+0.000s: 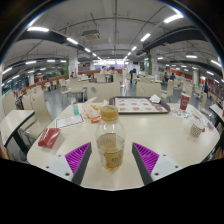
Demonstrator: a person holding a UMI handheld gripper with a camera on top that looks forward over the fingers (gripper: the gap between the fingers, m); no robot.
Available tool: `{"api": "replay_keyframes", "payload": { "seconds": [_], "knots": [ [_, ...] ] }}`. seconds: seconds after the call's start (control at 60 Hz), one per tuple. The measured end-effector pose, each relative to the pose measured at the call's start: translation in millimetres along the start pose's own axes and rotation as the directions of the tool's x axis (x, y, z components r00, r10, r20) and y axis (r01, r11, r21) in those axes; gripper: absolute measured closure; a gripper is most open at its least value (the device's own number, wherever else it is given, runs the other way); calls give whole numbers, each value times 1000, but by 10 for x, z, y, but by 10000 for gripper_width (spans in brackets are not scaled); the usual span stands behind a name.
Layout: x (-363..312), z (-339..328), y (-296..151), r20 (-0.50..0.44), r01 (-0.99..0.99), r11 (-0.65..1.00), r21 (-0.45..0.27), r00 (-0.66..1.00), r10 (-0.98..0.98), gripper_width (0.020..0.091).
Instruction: Pour water
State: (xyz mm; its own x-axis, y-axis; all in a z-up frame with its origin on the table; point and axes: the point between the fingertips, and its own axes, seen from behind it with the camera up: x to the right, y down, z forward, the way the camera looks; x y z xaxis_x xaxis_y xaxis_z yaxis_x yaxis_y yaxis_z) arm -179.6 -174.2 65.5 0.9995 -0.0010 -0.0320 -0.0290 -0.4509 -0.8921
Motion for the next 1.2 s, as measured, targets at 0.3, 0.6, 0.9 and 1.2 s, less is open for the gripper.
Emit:
{"api": "replay_keyframes", "payload": {
  "seconds": [0.3,0.6,0.9,1.2],
  "knots": [
    [-38,371,-36,10,36,997,68,999,-37,648],
    [29,257,-311,46,-29,999,45,999,27,731],
    [656,-135,-1655,265,-510,858,54,836,480,731],
    [2157,171,-2060,419,-939,244,-241,126,899,732]
  ]
}}
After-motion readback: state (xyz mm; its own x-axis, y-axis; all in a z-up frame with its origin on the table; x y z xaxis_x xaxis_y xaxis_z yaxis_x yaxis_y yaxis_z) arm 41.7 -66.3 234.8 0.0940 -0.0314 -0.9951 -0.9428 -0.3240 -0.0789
